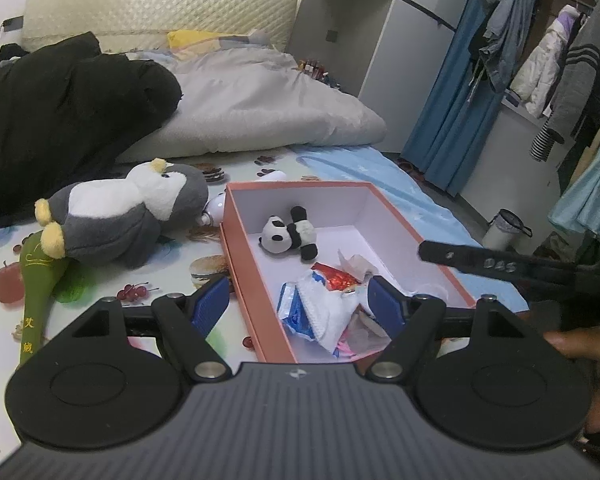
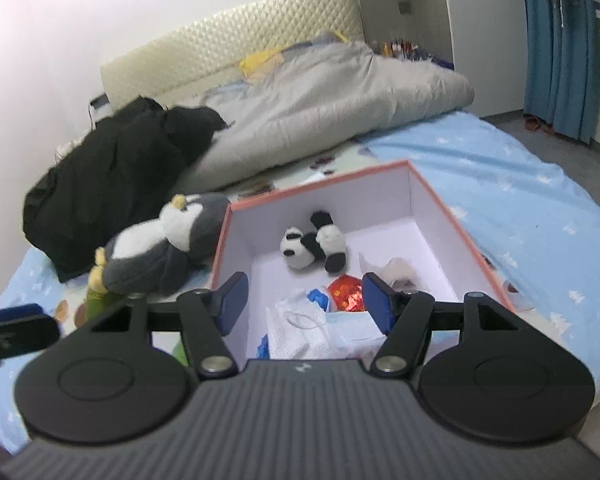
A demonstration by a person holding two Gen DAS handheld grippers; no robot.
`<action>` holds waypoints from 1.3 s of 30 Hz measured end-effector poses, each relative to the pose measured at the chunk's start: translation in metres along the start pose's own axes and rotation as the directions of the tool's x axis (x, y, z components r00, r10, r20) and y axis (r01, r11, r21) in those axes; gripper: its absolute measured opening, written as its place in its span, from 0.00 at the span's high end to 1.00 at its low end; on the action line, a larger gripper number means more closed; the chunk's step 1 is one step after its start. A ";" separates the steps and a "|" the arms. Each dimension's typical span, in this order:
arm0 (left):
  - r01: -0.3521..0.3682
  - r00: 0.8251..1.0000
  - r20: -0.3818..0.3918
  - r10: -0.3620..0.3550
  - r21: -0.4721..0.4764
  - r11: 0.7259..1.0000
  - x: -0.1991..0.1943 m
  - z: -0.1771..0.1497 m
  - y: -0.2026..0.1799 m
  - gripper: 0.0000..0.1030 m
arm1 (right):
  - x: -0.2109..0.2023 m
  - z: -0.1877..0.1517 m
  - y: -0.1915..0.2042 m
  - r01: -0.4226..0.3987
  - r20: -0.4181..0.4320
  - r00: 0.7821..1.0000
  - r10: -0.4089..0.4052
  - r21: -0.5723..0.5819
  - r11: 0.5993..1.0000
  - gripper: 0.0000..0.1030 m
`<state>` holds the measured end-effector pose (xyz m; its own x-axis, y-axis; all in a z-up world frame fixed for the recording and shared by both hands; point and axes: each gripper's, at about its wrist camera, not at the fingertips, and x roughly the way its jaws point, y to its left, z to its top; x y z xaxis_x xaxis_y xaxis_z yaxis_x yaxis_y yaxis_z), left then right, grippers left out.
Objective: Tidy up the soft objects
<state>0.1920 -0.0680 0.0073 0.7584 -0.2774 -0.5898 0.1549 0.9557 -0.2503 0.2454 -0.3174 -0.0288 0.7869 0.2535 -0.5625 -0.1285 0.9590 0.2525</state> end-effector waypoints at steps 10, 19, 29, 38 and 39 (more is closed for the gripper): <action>0.021 0.999 0.024 -0.022 0.031 0.999 -0.023 -0.003 -0.017 0.22 | -0.063 -0.005 0.011 -0.009 0.054 0.999 0.010 -0.018 1.000 0.37; 0.033 0.999 0.039 -0.035 0.046 0.998 -0.043 -0.010 -0.025 0.22 | -0.092 -0.023 0.015 -0.006 0.057 0.998 0.007 -0.012 1.000 0.37; 0.044 0.998 0.032 -0.046 0.053 0.998 -0.056 -0.021 -0.032 0.22 | -0.114 -0.046 0.018 0.005 0.045 0.999 -0.005 -0.001 1.000 0.37; 0.035 0.999 0.027 -0.036 0.044 0.998 -0.063 -0.030 -0.033 0.07 | -0.119 -0.053 0.019 0.034 0.068 0.997 -0.033 -0.024 0.999 0.01; 0.031 0.999 0.027 -0.032 0.041 0.999 -0.063 -0.030 -0.033 0.05 | -0.121 -0.054 0.018 0.039 0.078 0.996 -0.037 -0.024 0.999 0.00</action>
<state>0.1201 -0.0847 0.0299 0.7699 -0.3052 -0.5605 0.2043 0.9499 -0.2367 0.1154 -0.3241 0.0011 0.8358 0.2077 -0.5083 -0.1127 0.9709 0.2114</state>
